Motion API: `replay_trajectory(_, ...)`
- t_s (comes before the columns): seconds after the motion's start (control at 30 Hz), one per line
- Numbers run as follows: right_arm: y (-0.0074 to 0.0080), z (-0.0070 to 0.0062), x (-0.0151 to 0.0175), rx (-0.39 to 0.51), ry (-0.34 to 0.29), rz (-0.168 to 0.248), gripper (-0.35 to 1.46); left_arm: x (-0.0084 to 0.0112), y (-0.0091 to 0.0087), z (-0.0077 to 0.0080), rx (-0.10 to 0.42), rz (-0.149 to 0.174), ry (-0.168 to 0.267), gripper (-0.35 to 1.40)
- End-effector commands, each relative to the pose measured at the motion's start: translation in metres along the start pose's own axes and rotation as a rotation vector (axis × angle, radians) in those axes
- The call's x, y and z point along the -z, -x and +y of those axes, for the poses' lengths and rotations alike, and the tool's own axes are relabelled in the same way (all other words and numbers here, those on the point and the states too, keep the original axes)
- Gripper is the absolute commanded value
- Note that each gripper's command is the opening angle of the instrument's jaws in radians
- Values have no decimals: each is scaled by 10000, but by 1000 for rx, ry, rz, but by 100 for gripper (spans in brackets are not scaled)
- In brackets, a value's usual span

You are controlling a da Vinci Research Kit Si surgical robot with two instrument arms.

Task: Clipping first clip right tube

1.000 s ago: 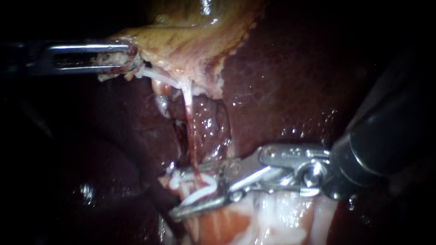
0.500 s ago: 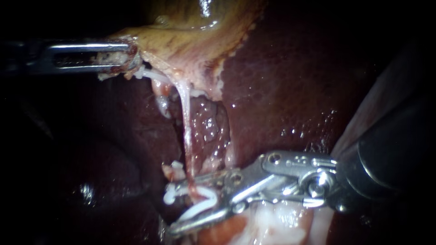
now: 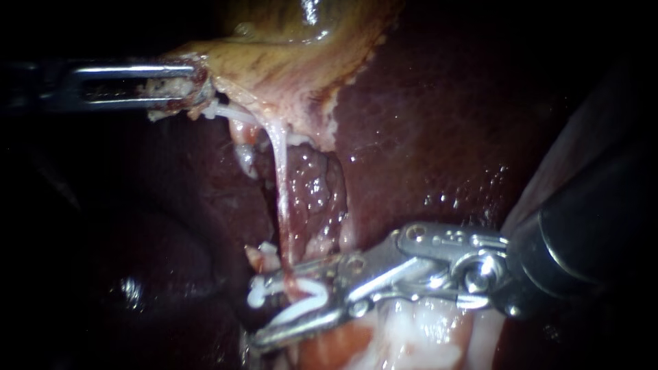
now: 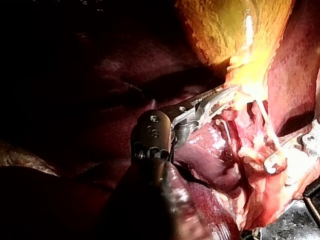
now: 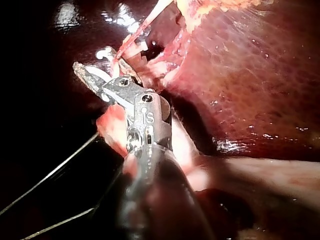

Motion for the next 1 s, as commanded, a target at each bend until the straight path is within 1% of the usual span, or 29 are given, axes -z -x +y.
replay_trajectory(0.03,0,-1,1,-2,-3,-1,23,0,0,0,0,0,0,-35)
replay_trajectory(0.5,1,1,4,-37,-8,0,9,0,0,0,0,2,-3,-35)
replay_trajectory(0.57,1,1,4,-43,-11,-2,1,0,0,0,0,2,-4,-35)
replay_trajectory(0.63,1,1,4,-55,-22,-7,-13,0,0,0,0,2,-4,-35)
replay_trajectory(0.73,2,1,4,-66,-26,-8,-24,0,0,0,0,2,-4,-35)
replay_trajectory(0.8,2,1,4,-78,-27,-7,-35,0,0,0,0,2,-4,-35)
replay_trajectory(0.87,2,1,4,-107,-36,-10,-35,0,-1,0,0,2,-4,-35)
replay_trajectory(1.0,3,2,5,-118,-52,-19,-35,0,-1,0,1,2,-4,-35)
